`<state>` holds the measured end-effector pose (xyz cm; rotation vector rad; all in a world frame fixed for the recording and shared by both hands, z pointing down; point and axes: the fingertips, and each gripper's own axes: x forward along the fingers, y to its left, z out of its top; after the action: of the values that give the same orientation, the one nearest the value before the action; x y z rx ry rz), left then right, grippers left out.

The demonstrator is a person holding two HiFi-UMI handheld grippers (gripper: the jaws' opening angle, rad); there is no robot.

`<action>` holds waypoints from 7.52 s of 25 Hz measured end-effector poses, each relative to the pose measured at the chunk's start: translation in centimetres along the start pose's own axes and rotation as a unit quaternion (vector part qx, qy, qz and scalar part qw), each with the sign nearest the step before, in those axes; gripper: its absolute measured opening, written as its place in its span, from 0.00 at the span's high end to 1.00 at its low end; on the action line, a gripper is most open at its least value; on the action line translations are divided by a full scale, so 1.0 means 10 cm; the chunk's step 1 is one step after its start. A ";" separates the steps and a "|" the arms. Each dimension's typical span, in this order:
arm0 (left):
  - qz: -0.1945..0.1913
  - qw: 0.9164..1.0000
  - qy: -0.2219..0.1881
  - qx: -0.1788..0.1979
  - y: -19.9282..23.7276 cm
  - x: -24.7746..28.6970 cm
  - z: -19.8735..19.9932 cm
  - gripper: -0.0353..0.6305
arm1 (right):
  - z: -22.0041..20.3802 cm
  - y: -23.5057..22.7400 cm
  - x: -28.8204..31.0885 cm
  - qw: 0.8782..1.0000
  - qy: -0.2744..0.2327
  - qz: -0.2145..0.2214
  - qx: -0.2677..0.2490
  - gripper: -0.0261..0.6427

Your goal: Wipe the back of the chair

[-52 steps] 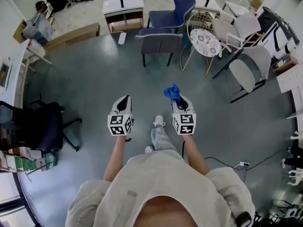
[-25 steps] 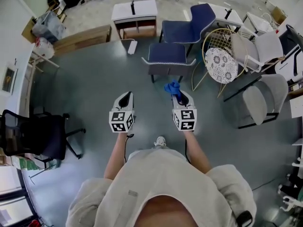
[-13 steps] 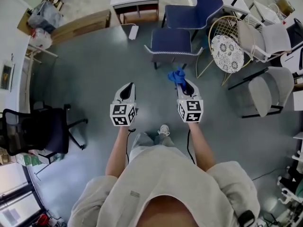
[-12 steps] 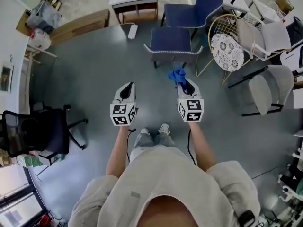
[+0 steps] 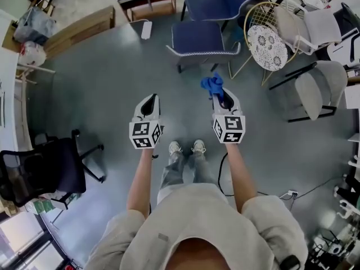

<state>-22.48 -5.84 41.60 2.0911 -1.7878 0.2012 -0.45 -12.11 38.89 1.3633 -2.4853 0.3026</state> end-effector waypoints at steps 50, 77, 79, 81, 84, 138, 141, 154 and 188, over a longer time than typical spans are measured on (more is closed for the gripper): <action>0.005 0.999 0.025 -0.024 0.37 0.70 -2.02 0.94 | -1.46 0.54 1.77 0.998 -0.001 0.057 -0.020 0.86; -0.028 0.998 0.049 -0.004 -0.22 1.25 -1.91 0.94 | -1.03 -0.51 2.17 0.999 0.002 0.035 -0.040 0.86; -0.035 0.998 0.050 -0.001 -0.33 1.33 -1.89 0.94 | -0.99 -0.67 2.11 0.999 -0.003 0.028 -0.042 0.86; -0.043 0.998 0.051 0.002 -0.45 1.41 -1.87 0.94 | -0.97 -0.84 2.05 0.999 -0.004 0.022 -0.041 0.86; -0.053 0.997 0.053 0.005 -0.63 1.54 -1.85 0.94 | -0.98 -1.13 1.96 0.999 0.001 0.009 -0.037 0.86; 0.034 0.999 0.036 -0.018 0.62 0.70 -1.80 0.94 | -1.40 0.57 2.62 0.994 0.048 0.087 -0.039 0.86; 0.029 0.999 0.036 -0.019 0.62 0.71 -1.81 0.94 | -1.41 0.52 2.68 0.995 0.053 0.081 -0.034 0.86; -0.008 0.999 0.043 -0.015 0.19 1.01 -1.81 0.94 | -1.38 -0.21 2.50 0.998 0.049 0.042 -0.014 0.86; -0.082 0.994 0.070 0.020 -1.05 1.86 -1.80 0.94 | -1.60 -2.66 1.76 0.993 0.057 -0.102 0.023 0.86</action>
<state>-6.43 -14.95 62.58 2.1807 -1.5344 0.3320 15.50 -34.99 61.17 1.5585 -2.2376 0.3836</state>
